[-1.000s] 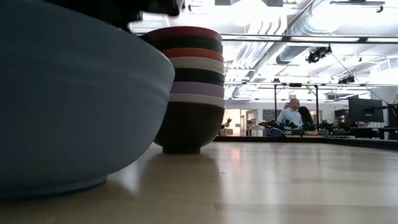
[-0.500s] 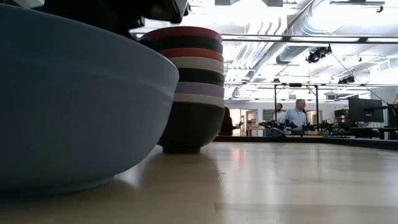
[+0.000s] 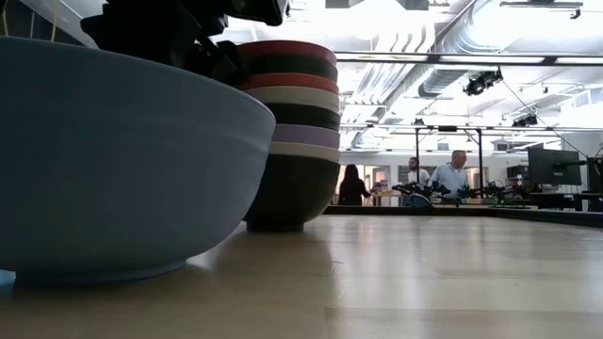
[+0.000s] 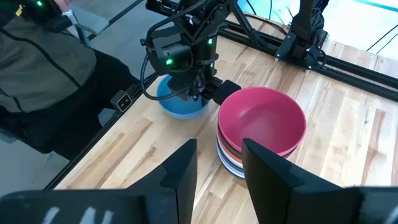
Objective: Nest bowls inside each other
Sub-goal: Stack the blue bowl on top of the pink bowl
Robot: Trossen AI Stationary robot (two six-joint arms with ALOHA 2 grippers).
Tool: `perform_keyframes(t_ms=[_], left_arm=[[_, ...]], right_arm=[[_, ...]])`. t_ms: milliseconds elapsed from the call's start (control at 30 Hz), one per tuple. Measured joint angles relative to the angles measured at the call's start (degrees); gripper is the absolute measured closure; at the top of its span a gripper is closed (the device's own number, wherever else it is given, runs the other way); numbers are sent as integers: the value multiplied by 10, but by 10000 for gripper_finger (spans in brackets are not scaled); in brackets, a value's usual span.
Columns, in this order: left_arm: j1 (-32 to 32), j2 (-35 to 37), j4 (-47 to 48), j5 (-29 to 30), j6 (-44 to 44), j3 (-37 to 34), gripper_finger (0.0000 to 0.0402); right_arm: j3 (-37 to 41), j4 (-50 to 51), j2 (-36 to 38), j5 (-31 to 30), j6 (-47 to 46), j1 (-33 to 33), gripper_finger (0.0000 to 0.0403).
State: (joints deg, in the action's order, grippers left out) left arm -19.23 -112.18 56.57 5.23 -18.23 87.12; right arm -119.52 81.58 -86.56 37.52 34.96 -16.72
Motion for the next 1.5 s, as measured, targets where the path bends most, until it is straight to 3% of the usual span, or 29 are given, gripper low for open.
perform_keyframes(t_ms=[233,433,567,900,1200,1500], left_arm=[[-12,0,1,9,13,19,291],[-9,0,41,73,0,18,290],[-6,0,38,74,-5,10,290],[-6,0,21,44,-7,-6,302],[-5,0,19,16,15,-6,394],[5,0,39,-26,43,2,398]], right_arm=[[0,0,0,0,7,0,284],[0,0,0,0,6,0,284],[0,0,0,0,5,0,284],[0,0,0,0,4,0,284],[0,0,0,2,4,0,284],[0,0,0,2,4,0,284]])
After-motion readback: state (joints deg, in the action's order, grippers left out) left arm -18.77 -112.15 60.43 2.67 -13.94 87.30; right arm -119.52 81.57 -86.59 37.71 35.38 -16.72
